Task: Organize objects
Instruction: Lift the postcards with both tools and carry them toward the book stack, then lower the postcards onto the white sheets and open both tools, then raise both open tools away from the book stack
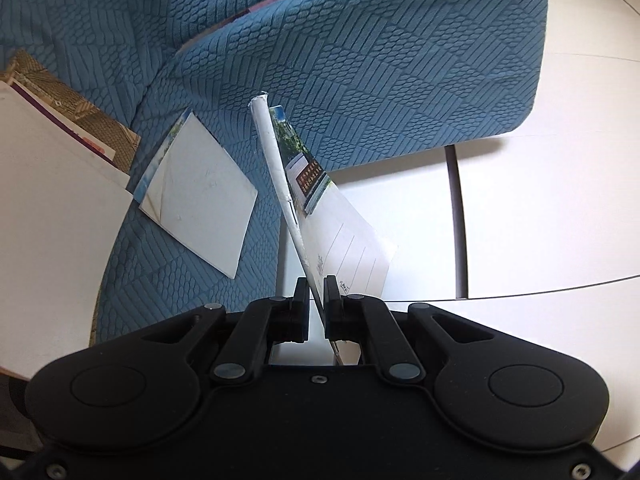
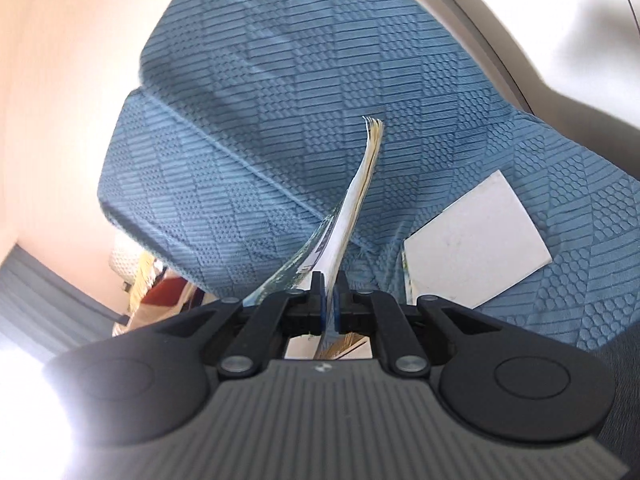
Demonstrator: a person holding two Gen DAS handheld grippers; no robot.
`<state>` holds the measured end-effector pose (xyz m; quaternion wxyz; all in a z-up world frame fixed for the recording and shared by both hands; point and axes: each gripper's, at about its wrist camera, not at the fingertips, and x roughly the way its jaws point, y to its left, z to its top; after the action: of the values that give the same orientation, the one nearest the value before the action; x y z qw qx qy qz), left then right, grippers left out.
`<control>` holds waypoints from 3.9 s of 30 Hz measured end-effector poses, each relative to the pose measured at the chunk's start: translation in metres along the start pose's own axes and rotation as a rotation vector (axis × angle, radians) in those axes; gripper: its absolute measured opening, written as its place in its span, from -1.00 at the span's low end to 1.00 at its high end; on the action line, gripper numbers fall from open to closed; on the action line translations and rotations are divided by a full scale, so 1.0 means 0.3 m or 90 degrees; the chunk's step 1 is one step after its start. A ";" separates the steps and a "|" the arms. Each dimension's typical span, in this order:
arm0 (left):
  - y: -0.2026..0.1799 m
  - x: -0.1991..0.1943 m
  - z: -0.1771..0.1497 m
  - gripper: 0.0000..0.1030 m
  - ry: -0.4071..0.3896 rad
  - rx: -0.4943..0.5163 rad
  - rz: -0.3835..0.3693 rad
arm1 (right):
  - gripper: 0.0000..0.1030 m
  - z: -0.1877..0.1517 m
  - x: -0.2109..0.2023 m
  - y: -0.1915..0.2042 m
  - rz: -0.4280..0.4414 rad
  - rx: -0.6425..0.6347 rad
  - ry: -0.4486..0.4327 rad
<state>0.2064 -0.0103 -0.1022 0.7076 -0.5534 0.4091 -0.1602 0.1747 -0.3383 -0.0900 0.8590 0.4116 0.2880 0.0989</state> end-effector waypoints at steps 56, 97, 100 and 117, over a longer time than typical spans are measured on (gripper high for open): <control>0.477 -0.282 0.047 -0.83 -0.121 0.020 0.150 | -0.79 -0.566 0.303 0.214 -0.117 -0.227 0.163; 0.433 -0.226 -0.003 -0.16 -0.119 0.104 0.285 | 0.24 -0.377 0.338 0.155 -0.162 -0.345 0.196; 0.437 -0.206 -0.003 -0.20 -0.114 0.109 0.313 | 0.24 -0.351 0.389 0.130 -0.170 -0.358 0.200; 0.417 -0.169 -0.049 -0.26 -0.108 0.195 0.392 | -0.27 -0.378 0.458 0.055 -0.192 -0.343 0.247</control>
<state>0.1358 0.0566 -0.1969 0.8290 -0.3030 0.4676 0.0473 0.2225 -0.1982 -0.1904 0.8711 0.0967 0.4664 0.1195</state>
